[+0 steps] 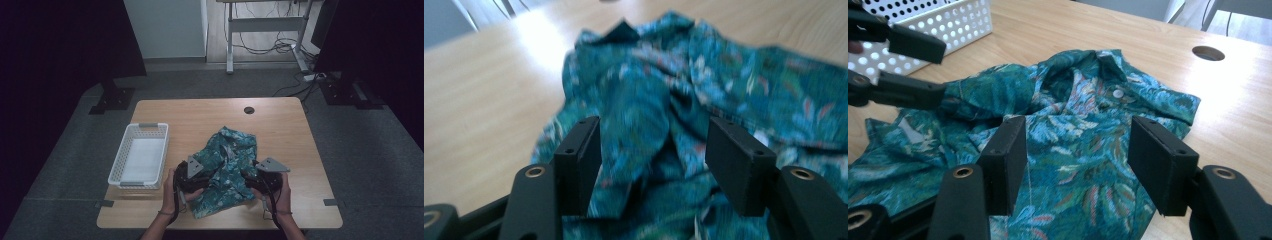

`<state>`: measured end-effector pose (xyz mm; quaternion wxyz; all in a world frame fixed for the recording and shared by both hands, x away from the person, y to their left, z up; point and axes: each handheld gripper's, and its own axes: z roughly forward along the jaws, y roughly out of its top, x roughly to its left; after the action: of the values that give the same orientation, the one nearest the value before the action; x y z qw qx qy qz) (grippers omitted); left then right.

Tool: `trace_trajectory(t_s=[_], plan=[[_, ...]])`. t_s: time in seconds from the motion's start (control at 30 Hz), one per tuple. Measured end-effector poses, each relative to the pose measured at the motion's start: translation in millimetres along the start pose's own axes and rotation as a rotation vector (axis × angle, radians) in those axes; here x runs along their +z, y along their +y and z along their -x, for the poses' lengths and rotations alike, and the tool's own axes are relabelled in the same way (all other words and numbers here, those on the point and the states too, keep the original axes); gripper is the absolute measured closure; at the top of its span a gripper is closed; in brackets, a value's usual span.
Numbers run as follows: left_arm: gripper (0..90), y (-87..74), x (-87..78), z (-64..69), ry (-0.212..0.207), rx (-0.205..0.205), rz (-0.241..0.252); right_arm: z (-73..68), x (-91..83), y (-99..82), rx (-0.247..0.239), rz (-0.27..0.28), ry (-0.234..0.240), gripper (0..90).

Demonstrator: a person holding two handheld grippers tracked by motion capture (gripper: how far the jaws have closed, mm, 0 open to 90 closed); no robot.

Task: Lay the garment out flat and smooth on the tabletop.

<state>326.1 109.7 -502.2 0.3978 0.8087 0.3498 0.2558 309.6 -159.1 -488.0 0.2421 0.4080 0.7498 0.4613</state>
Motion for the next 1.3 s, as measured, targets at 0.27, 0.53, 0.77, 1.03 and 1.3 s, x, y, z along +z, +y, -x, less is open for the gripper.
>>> trace_trajectory(t_s=[0.27,0.53,0.77,1.03,1.3], plan=[[39.3,-19.8,15.3,1.8,-0.037,-0.019,-0.083,-5.1,4.6,-14.9,0.019,-0.021,0.032,40.6],[39.2,-32.5,23.3,8.0,-0.055,-0.035,-0.113,-16.9,18.5,-30.8,0.019,-0.067,0.070,40.5],[39.4,-38.1,26.8,10.2,-0.076,-0.063,-0.124,-28.1,32.6,-38.8,0.014,-0.117,0.093,40.2],[39.8,-40.6,27.6,14.3,-0.090,-0.067,-0.145,-29.3,42.4,-47.2,0.020,-0.191,0.084,40.6],[39.6,-41.3,24.7,24.6,-0.101,-0.064,-0.144,-23.0,43.3,-51.1,0.032,-0.222,0.080,40.4]])
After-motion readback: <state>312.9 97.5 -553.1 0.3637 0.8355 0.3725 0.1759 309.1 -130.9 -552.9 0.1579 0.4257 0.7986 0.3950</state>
